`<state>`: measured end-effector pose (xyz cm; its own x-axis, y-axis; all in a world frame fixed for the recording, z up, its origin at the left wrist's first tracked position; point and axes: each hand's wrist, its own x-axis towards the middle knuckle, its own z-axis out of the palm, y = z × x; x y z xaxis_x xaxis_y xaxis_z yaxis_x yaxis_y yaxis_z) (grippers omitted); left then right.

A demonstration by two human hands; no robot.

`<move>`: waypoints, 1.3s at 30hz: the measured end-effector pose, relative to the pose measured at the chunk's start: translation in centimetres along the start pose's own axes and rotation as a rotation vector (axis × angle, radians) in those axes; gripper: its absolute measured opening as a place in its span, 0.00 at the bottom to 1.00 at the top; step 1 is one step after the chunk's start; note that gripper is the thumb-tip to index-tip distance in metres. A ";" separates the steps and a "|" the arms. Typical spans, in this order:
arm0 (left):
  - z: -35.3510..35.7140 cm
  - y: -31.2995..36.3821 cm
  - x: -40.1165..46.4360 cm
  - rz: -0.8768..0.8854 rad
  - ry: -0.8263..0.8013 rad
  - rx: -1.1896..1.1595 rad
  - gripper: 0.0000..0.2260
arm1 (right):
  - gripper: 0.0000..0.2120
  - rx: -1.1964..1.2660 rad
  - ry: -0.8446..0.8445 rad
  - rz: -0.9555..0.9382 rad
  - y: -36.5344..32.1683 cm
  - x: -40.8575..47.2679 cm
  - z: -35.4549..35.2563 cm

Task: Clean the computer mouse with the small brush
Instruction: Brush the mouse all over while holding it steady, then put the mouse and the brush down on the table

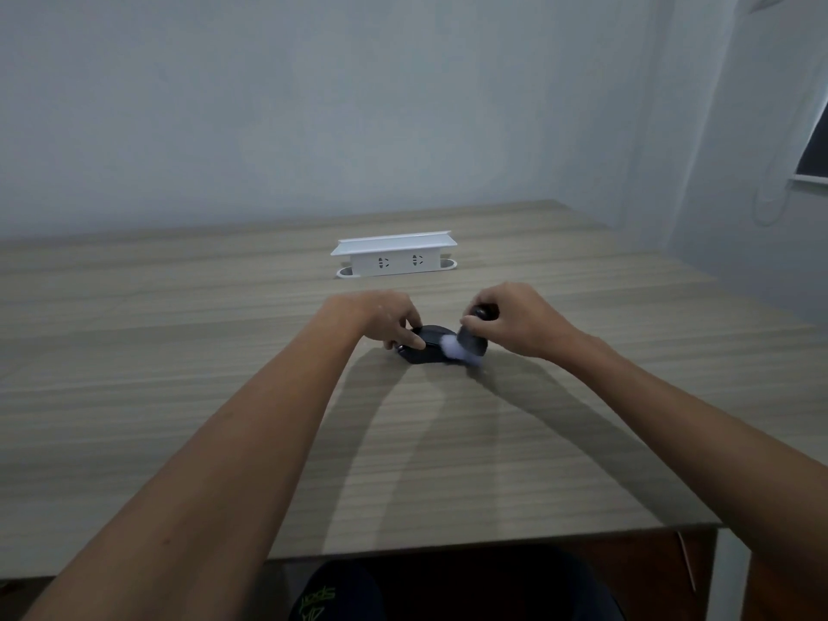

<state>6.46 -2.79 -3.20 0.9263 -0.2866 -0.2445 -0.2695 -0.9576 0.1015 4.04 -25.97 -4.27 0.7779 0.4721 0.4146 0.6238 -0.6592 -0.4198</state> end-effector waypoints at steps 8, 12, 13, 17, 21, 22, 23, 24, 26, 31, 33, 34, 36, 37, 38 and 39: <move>-0.1 0.6 -0.3 -0.037 0.007 -0.084 0.20 | 0.05 0.020 -0.006 -0.046 -0.6 0.0 0.0; -0.4 1.0 -0.6 -0.031 0.002 -0.099 0.18 | 0.07 -0.077 0.045 -0.014 0.4 0.0 -0.4; -0.4 1.1 -0.7 -0.032 0.004 -0.099 0.18 | 0.07 -0.056 0.049 -0.013 0.3 -0.2 -0.5; -0.5 1.1 -0.7 -0.046 0.008 -0.094 0.18 | 0.05 0.083 0.015 0.006 -0.4 -0.9 -0.2; -0.3 1.1 -0.5 -0.056 0.002 -0.106 0.19 | 0.07 -0.021 0.064 0.029 0.4 -0.8 -0.1; -0.3 1.1 -0.4 -0.057 0.002 -0.106 0.19 | 0.07 0.002 0.071 0.025 0.2 -0.9 0.0; -0.3 1.1 -0.4 -0.061 0.003 -0.108 0.18 | 0.07 0.043 0.063 0.015 -0.2 -1.1 0.0; -0.4 1.2 -0.4 -0.064 0.004 -0.113 0.19 | 0.06 0.084 0.039 0.002 -0.7 -1.4 0.2; -0.4 1.3 -0.4 -0.064 -0.001 -0.122 0.19 | 0.06 0.142 -0.035 -0.020 -1.4 -1.7 0.6; -0.3 1.3 -0.1 -0.070 0.006 -0.106 0.20 | 0.08 0.004 0.105 0.062 0.2 -1.3 0.7; -0.3 1.0 0.0 -0.073 0.007 -0.097 0.19 | 0.08 0.000 0.125 0.049 0.0 -1.4 0.7; -0.3 0.9 0.2 -0.076 0.002 -0.097 0.19 | 0.07 0.027 0.107 0.028 -0.4 -1.6 0.9; -0.4 0.9 0.3 -0.080 -0.006 -0.092 0.18 | 0.07 0.075 0.038 -0.021 -1.2 -1.7 1.4; -0.4 1.0 0.3 -0.079 -0.007 -0.082 0.18 | 0.07 0.078 0.016 -0.036 -1.3 -1.6 1.6; -0.4 1.0 0.3 -0.080 -0.005 -0.074 0.18 | 0.07 0.066 0.017 -0.037 -1.0 -1.4 1.8; -0.4 1.0 0.3 -0.081 -0.002 -0.072 0.17 | 0.08 0.045 0.042 -0.023 -0.5 -1.1 1.8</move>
<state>6.56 -3.80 -2.80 0.9438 -0.2086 -0.2563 -0.1743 -0.9732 0.1501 2.98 -25.17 -5.97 0.7601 0.4614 0.4575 0.6450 -0.6210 -0.4453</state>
